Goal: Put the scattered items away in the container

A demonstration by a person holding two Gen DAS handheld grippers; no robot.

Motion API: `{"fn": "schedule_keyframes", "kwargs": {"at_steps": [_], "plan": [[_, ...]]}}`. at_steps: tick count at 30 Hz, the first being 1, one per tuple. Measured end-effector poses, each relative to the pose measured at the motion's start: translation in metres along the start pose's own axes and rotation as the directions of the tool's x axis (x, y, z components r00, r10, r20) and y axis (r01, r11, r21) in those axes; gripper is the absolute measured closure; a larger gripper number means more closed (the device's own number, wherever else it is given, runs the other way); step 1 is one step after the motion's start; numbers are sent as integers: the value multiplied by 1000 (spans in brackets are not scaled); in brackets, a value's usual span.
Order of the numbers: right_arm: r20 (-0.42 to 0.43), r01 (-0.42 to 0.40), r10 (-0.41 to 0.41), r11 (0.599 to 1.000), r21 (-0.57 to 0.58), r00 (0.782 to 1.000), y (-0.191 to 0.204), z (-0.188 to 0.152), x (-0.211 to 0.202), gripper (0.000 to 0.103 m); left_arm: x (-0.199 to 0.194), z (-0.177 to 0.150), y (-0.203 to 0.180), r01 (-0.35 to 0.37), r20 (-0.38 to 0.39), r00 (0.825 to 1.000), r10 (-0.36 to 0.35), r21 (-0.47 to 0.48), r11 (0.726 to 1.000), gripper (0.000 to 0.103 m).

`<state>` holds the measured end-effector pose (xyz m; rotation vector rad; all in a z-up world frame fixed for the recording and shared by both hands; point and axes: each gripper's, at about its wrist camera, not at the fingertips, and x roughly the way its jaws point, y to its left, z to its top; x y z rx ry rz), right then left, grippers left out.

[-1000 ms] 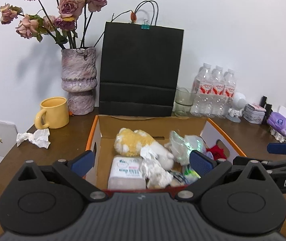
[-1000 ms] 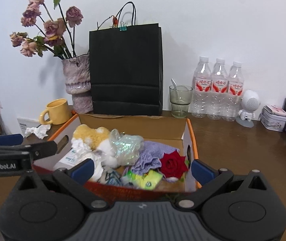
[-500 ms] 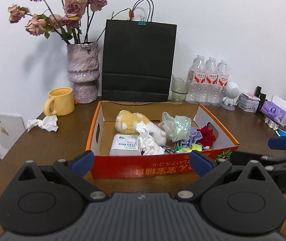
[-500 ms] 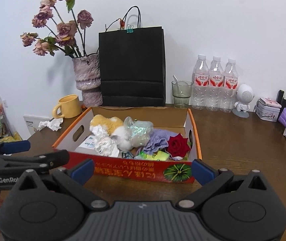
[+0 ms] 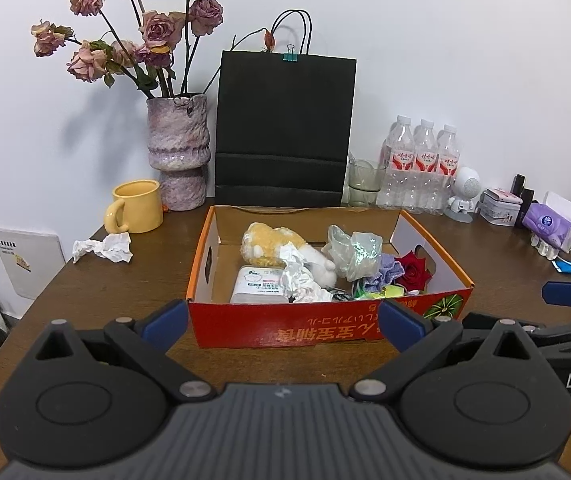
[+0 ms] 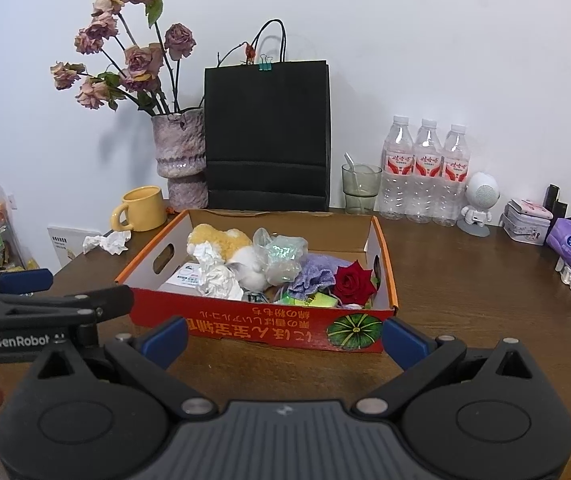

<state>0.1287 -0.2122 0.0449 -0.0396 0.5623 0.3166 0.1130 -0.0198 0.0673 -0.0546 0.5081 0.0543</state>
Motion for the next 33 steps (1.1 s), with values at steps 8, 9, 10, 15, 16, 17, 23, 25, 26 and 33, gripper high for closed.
{"fn": "schedule_keyframes", "kwargs": {"at_steps": [8, 9, 10, 15, 16, 17, 23, 25, 26, 33], "plan": [[-7, -1, 1, 1000, 0, 1000, 0, -3, -1, 0, 0, -2, 0, -6, -6, 1000, 6, 3, 1000, 0], [-9, -2, 2, 1000, 0, 1000, 0, -3, -1, 0, 0, -3, 0, -6, -7, 1000, 7, 3, 1000, 0], [-11, -2, 2, 1000, 0, 1000, 0, -3, -1, 0, 0, -3, 0, -7, -8, 1000, 7, 4, 1000, 0], [-15, 1, -1, 1000, -2, 1000, 0, -5, 1, 0, 1, -4, 1, -9, -16, 1000, 9, 2, 1000, 0], [-15, 1, -1, 1000, -1, 1000, 0, -5, 2, 0, 1, -4, 1, -10, -17, 1000, 10, 2, 1000, 0], [-16, 0, 0, 1000, 0, 1000, 0, -5, 2, 0, 2, -5, 1, -11, -19, 1000, 11, 2, 1000, 0], [-20, 2, -2, 1000, -2, 1000, 0, -7, 4, 0, 4, -6, 2, -15, -29, 999, 15, -5, 1000, 0], [-20, 2, -2, 1000, -2, 1000, 1, -7, 4, 0, 4, -6, 2, -17, -29, 999, 16, -5, 1000, 0], [-20, 2, -2, 1000, -1, 1000, 1, -8, 4, 0, 4, -6, 3, -16, -31, 999, 15, -6, 1000, 0], [-21, 0, 0, 1000, -1, 1000, 0, -8, 5, 0, 4, -7, 3, -17, -34, 999, 17, -6, 1000, 0]]}}
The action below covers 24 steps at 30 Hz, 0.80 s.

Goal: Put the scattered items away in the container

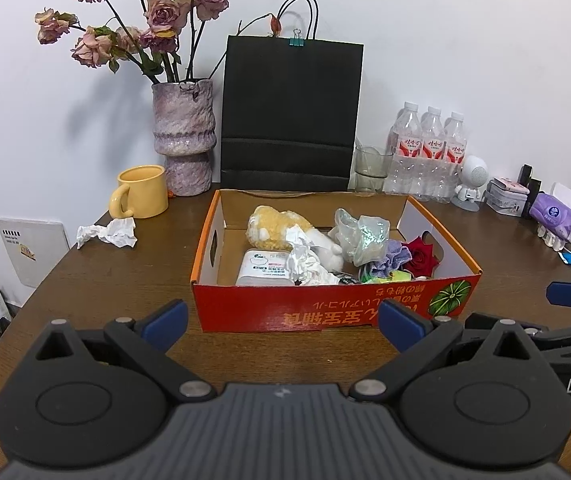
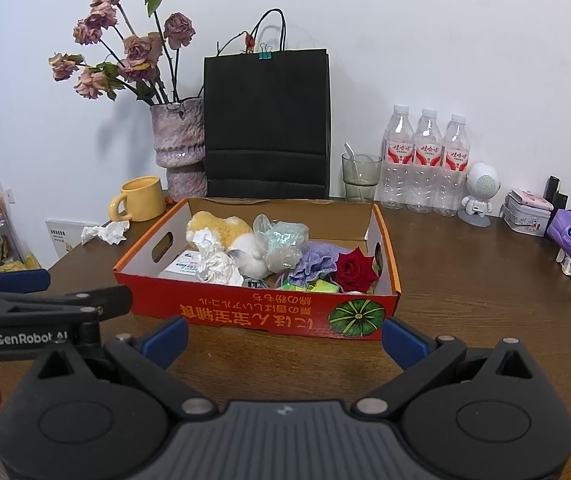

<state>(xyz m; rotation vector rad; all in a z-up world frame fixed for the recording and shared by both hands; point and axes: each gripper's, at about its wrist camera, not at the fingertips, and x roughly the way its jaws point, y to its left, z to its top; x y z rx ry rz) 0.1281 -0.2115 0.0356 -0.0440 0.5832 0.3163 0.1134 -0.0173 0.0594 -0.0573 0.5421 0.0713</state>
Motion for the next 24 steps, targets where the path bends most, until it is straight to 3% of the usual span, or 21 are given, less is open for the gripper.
{"fn": "schedule_keyframes", "kwargs": {"at_steps": [24], "plan": [[-6, 0, 0, 1000, 3, 1000, -1, -7, 2, 0, 3, -3, -2, -1, -15, 1000, 1, 5, 1000, 0]]}}
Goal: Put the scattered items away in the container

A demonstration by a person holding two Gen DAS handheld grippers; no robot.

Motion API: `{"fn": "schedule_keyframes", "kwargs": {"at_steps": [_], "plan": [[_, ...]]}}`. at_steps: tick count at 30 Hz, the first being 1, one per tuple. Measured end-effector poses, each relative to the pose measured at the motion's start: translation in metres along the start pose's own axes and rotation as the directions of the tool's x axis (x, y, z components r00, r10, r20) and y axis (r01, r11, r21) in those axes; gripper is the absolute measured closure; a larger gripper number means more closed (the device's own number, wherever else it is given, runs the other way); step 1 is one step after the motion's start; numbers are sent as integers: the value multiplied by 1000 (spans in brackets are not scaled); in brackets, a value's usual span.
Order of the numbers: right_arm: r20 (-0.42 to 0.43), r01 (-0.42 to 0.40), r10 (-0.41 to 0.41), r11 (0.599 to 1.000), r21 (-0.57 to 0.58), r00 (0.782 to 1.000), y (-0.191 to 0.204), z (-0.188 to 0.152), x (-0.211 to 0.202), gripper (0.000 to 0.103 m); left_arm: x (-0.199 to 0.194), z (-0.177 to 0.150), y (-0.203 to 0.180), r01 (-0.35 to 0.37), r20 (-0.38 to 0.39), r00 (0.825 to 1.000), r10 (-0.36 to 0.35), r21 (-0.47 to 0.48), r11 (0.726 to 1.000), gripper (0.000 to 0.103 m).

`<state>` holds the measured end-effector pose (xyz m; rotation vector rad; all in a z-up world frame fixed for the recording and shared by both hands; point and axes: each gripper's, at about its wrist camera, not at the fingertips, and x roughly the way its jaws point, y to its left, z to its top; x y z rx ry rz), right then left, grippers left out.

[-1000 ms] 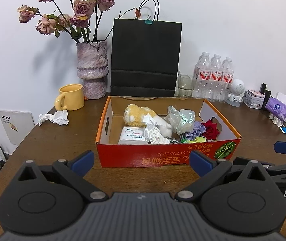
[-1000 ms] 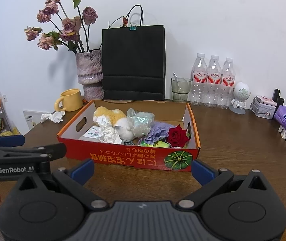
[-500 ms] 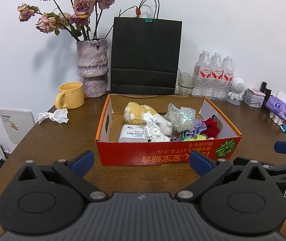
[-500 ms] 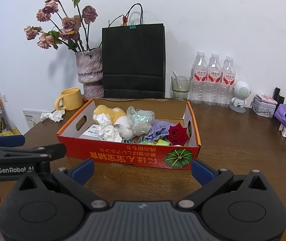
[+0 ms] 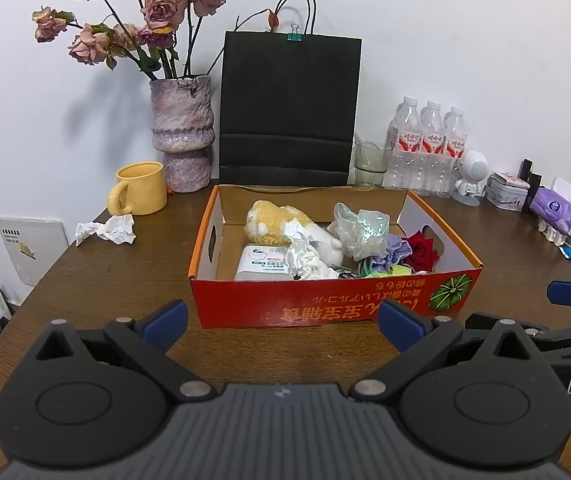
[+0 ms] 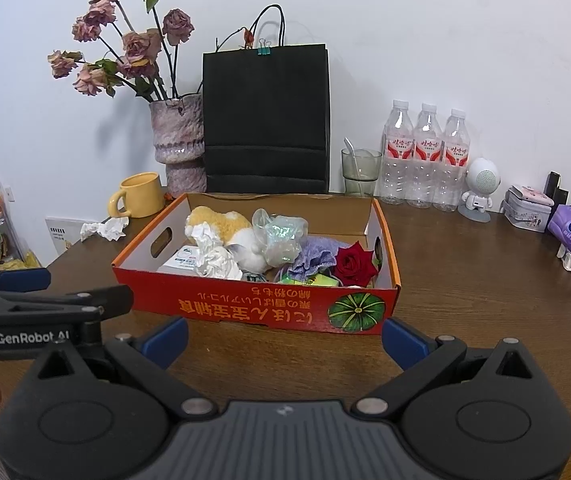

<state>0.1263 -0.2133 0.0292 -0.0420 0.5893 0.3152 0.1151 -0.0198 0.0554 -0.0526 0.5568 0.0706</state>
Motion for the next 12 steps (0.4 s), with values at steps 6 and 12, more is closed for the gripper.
{"fn": "schedule_keyframes", "kwargs": {"at_steps": [6, 12], "plan": [[-2, 0, 0, 1000, 1, 1000, -1, 0, 0, 0, 1, 0, 0, 1, -1, 1000, -1, 0, 1000, 0], [1, -4, 4, 1000, 1, 1000, -1, 1, 0, 0, 6, 0, 7, 37, -30, 999, -38, -38, 999, 0]]}}
